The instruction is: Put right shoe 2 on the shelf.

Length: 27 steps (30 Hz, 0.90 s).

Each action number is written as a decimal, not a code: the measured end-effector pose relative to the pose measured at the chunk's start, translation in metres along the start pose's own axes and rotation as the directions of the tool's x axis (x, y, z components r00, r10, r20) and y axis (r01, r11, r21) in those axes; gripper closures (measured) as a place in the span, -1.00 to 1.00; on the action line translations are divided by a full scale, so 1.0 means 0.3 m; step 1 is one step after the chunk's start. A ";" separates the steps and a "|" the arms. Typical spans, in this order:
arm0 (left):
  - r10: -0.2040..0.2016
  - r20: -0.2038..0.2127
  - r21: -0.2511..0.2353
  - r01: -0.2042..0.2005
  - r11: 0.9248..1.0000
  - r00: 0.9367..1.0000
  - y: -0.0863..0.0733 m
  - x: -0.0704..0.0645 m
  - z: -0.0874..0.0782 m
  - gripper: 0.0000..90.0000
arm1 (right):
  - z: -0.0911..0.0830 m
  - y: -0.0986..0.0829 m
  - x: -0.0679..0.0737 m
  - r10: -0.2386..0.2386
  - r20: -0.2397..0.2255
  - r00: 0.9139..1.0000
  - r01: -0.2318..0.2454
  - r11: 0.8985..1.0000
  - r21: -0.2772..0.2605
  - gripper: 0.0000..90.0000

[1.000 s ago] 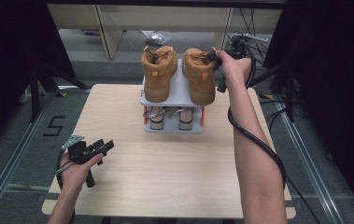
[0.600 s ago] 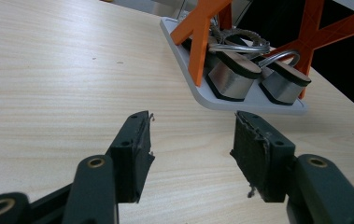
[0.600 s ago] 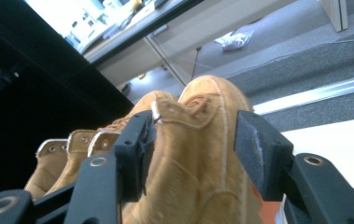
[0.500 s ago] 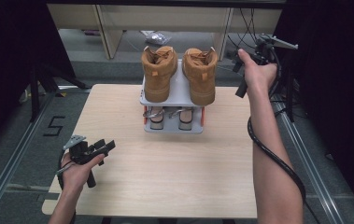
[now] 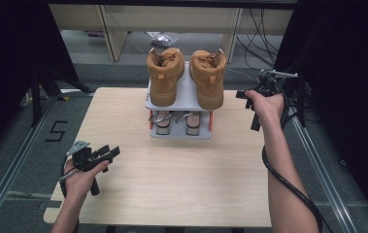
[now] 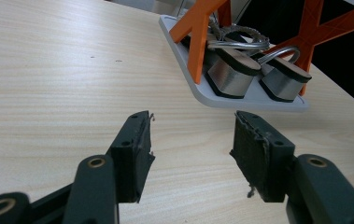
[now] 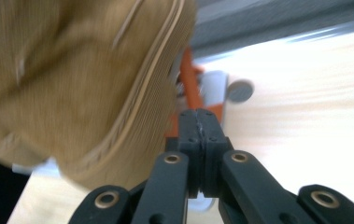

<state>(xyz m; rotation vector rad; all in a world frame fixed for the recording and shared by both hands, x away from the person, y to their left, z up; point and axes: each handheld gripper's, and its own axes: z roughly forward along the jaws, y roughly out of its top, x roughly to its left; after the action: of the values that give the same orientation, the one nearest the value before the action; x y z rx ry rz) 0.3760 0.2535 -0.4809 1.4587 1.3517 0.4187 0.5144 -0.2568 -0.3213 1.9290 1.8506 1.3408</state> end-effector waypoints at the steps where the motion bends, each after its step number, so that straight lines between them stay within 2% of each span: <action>1: 0.001 -0.002 0.001 -0.001 1.000 1.000 0.001 0.000 -0.002 0.02 | 0.007 -0.013 -0.001 -0.043 0.000 0.999 0.043 0.999 0.015 1.00; 2: 0.002 -0.002 0.000 -0.002 1.000 1.000 0.001 0.000 -0.002 0.02 | 0.013 -0.032 0.004 -0.062 -0.008 0.998 0.063 0.998 0.031 1.00; 3: 0.004 -0.002 0.000 -0.004 1.000 1.000 0.002 0.000 -0.003 0.02 | 0.015 -0.045 0.014 -0.044 -0.017 0.999 0.045 0.998 0.038 1.00; 5: 0.005 0.000 0.000 -0.005 1.000 1.000 0.002 -0.001 -0.003 0.02 | 0.018 -0.074 0.028 -0.077 -0.045 0.996 0.079 0.996 0.041 1.00; 6: 0.005 -0.001 -0.001 -0.005 1.000 1.000 0.002 -0.002 -0.003 0.02 | 0.015 -0.087 0.042 -0.063 -0.052 0.997 0.066 0.996 0.057 1.00; 7: 0.006 0.000 0.000 -0.006 1.000 1.000 0.001 -0.003 -0.002 0.02 | 0.019 -0.091 0.037 -0.119 -0.059 0.991 0.122 0.991 0.048 1.00; 8: 0.006 0.000 0.000 -0.006 1.000 1.000 0.001 -0.004 -0.002 0.02 | 0.021 -0.102 0.048 -0.129 -0.063 0.990 0.132 0.990 0.046 1.00; 9: 0.006 0.000 -0.002 -0.006 1.000 1.000 0.001 -0.004 -0.002 0.02 | 0.021 -0.110 0.065 -0.098 -0.064 0.993 0.102 0.993 0.062 1.00; 10: 0.008 -0.001 0.000 -0.008 1.000 1.000 0.001 -0.004 -0.003 0.02 | 0.026 -0.114 0.070 -0.109 -0.063 0.992 0.113 0.992 0.064 1.00; 11: 0.008 0.000 -0.001 -0.008 1.000 1.000 0.001 -0.004 -0.003 0.02 | 0.038 -0.114 0.067 -0.144 -0.067 0.987 0.147 0.988 0.049 1.00; 12: 0.008 0.000 -0.001 -0.008 1.000 1.000 0.001 -0.004 -0.003 0.02 | 0.045 -0.116 0.076 -0.144 -0.079 0.986 0.148 0.988 0.051 1.00; 13: 0.008 0.000 -0.002 -0.008 1.000 1.000 0.002 -0.004 -0.004 0.02 | 0.048 -0.118 0.090 -0.114 -0.069 0.991 0.119 0.991 0.063 1.00; 14: 0.007 0.001 -0.005 -0.007 1.000 1.000 0.002 -0.003 -0.004 0.02 | 0.049 -0.113 0.088 -0.146 -0.057 0.988 0.149 0.987 0.056 1.00; 16: 0.007 -0.001 -0.001 -0.007 1.000 1.000 0.002 -0.001 -0.003 0.02 | 0.049 -0.111 0.097 -0.151 -0.045 0.987 0.154 0.986 0.063 1.00; 17: 0.006 -0.002 0.001 -0.006 1.000 1.000 0.001 -0.001 -0.001 0.02 | 0.049 -0.112 0.105 -0.128 -0.050 0.990 0.132 0.988 0.075 1.00; 18: 0.008 -0.001 0.003 -0.008 1.000 1.000 -0.001 0.000 0.000 0.02 | 0.055 -0.111 0.099 -0.165 -0.049 0.985 0.168 0.984 0.061 1.00; 19: 0.006 -0.001 0.005 -0.006 1.000 1.000 -0.002 -0.001 0.001 0.02 | 0.057 -0.112 0.102 -0.163 -0.052 0.985 0.166 0.984 0.061 1.00; 20: 0.007 -0.001 0.006 -0.007 1.000 1.000 -0.002 -0.002 0.001 0.02 | 0.058 -0.117 0.116 -0.111 -0.062 0.992 0.116 0.990 0.076 1.00; 21: 0.007 0.000 0.003 -0.007 1.000 1.000 -0.002 -0.003 0.001 0.02 | 0.063 -0.115 0.114 -0.123 -0.071 0.990 0.129 0.989 0.076 1.00; 22: 0.008 0.003 0.003 -0.008 1.000 1.000 -0.001 -0.003 0.000 0.02 | 0.068 -0.116 0.124 -0.106 -0.071 0.992 0.111 0.990 0.083 1.00; 23: 0.009 -0.001 0.001 -0.009 1.000 1.000 0.000 -0.004 -0.001 0.02 | 0.072 -0.113 0.121 -0.136 -0.068 0.988 0.141 0.987 0.076 1.00; 27: 0.008 0.000 0.002 -0.008 1.000 1.000 0.000 -0.002 -0.002 0.02 | 0.095 -0.108 0.139 -0.144 -0.066 0.987 0.149 0.985 0.090 1.00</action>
<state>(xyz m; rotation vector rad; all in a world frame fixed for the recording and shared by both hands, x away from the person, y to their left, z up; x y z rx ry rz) 0.3754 0.2532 -0.4806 1.4659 1.3472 0.4233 0.5032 -0.2005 -0.3389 1.7725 2.0751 1.3009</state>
